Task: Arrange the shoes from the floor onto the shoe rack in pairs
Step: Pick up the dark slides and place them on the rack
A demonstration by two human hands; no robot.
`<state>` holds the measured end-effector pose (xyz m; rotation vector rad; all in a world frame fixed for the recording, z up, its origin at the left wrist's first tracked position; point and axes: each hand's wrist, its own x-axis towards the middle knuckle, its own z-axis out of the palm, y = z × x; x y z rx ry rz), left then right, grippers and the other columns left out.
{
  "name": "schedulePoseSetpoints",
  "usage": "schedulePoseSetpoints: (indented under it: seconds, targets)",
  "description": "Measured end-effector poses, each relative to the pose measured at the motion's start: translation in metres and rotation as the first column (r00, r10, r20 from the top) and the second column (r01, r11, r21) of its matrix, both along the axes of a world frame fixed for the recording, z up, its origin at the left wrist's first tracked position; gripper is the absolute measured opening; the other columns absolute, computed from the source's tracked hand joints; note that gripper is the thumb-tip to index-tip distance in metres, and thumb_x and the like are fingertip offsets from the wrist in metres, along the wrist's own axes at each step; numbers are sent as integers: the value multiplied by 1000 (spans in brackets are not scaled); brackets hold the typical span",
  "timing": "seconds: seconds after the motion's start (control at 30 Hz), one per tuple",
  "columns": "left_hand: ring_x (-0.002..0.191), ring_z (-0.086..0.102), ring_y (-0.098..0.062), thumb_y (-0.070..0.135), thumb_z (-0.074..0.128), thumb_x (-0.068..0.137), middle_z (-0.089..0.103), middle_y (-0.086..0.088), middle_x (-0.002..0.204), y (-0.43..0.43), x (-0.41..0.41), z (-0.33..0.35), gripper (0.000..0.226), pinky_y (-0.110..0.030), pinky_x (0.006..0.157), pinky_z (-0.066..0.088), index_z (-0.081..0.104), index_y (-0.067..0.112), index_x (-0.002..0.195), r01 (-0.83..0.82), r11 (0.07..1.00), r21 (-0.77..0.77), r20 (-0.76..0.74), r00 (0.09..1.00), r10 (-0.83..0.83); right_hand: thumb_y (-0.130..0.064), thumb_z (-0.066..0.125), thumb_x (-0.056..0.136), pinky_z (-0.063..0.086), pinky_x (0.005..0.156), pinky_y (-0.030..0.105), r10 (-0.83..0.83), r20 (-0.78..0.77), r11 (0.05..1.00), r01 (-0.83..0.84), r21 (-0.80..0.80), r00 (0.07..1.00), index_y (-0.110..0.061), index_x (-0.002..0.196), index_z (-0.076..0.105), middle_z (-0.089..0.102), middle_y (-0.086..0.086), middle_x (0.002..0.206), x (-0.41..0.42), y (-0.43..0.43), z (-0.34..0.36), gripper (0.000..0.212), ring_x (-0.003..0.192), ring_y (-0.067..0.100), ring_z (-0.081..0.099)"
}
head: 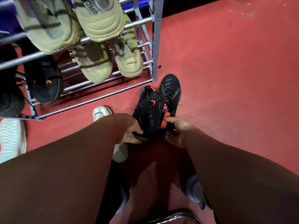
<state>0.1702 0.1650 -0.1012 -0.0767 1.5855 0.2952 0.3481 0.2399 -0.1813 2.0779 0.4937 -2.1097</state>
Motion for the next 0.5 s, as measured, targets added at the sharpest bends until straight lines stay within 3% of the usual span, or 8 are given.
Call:
schedulePoseSetpoints:
  seconds: [0.1,0.17,0.27,0.37,0.5]
  targets:
    - [103,66,-28,-12,48,97,67,-15,118,4,-2,4,36,-38,83,55,57,0,130,-25,1000,-2,36,999,25,-31,80,81,53,60,32,49,2,997,-49,55,999,-19,100,66,61,5,102,2,2,0,26,81,19,56]
    - [95,69,-26,-11,48,97,71,-14,109,9,0,13,29,-36,77,59,61,1,120,-13,1000,28,50,999,11,-24,76,81,60,65,38,55,-18,994,-53,94,998,-15,104,69,69,12,108,0,8,4,25,89,28,65]
    - [78,72,-24,-4,48,99,75,-12,82,14,3,34,17,-30,68,62,64,1,101,52,995,90,35,998,-55,-16,64,89,55,66,36,147,8,971,-146,191,989,-13,96,65,66,13,80,-3,16,32,8,65,26,61]
    - [75,72,-20,7,47,99,74,-5,69,12,1,60,16,-29,75,58,63,5,95,91,984,151,-15,996,-90,-23,59,89,47,58,31,223,33,940,-223,258,974,-16,90,62,61,10,69,0,21,66,7,49,22,49]
    - [66,68,-16,20,49,98,70,-4,77,-12,-9,103,18,-24,59,55,61,7,98,140,968,208,-156,982,-109,-44,57,93,42,46,20,211,56,933,-218,287,976,-20,88,59,57,4,63,13,15,122,24,45,18,48]
